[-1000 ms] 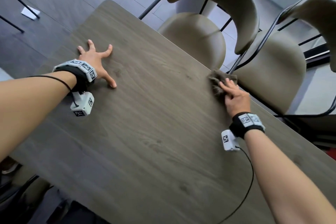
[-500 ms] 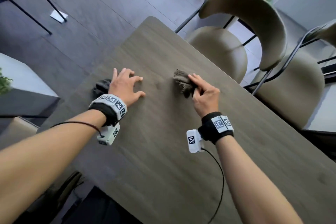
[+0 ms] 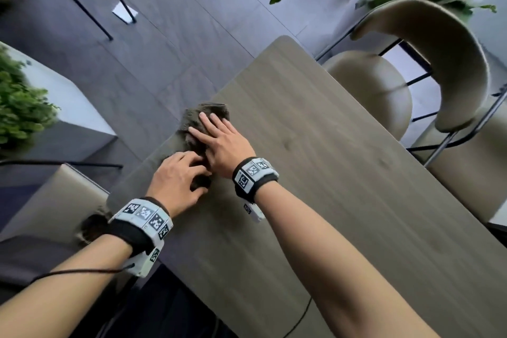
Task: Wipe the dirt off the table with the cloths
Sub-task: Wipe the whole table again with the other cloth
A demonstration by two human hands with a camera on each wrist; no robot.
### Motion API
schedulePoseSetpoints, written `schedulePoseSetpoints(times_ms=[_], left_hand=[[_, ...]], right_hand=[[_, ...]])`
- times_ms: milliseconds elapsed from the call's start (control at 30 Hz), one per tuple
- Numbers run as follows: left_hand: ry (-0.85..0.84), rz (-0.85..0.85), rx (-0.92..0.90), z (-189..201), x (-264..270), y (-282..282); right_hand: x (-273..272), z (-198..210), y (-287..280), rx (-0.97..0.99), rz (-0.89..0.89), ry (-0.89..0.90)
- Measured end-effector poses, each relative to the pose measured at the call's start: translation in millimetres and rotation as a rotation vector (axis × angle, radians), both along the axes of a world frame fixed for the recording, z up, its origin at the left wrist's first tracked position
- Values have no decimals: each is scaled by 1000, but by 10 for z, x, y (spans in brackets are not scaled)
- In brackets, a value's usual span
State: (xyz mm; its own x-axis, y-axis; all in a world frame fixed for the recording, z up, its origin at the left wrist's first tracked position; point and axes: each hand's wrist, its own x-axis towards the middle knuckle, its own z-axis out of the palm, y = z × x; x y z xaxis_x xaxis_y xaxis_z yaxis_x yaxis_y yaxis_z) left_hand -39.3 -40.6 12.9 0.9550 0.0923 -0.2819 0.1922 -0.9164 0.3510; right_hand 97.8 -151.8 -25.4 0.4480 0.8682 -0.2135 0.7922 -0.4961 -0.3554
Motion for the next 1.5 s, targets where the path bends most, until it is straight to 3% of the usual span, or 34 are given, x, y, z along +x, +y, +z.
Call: schedulePoseSetpoints(times_ms=[133,233,400,467,567,633,733,833,900,1033,1233,1400,1500], left_hand=[[-26,10,-34,-62,-33,38],[-14,1,-24,-77,1,63],[-10,-41,31,-64,62,97],[-15,-47,47,-64,60,81],[-23,-30,49,-77,45,41],[-23,-8,47,-77,37,12],[2,2,67,-66,35,-19],[57,9,108,-65,43,-38],[64,1,123,-54,46,-49],[50,-4,108,1,70,-56],[102,13,102,-15,114,-85],[179,29,151,57,174,-182],[192,64,157,62,163,-198]], right_hand=[[237,-175,-237,161,-43,-94],[622,-193,-474,221,-236,-129],[1287,-96,-953,92,-573,-116],[1425,72,-981,-7,-660,-93],[1403,311,-811,36,-791,-37],[1164,405,-607,107,-720,-1],[460,312,-271,196,-442,85],[-237,174,-63,129,-164,147],[-344,57,-79,116,-131,129],[-26,-50,-287,149,-218,35],[766,-26,-911,84,-568,-112],[1240,217,-1172,-143,-764,-78],[1197,440,-969,-124,-860,-30]])
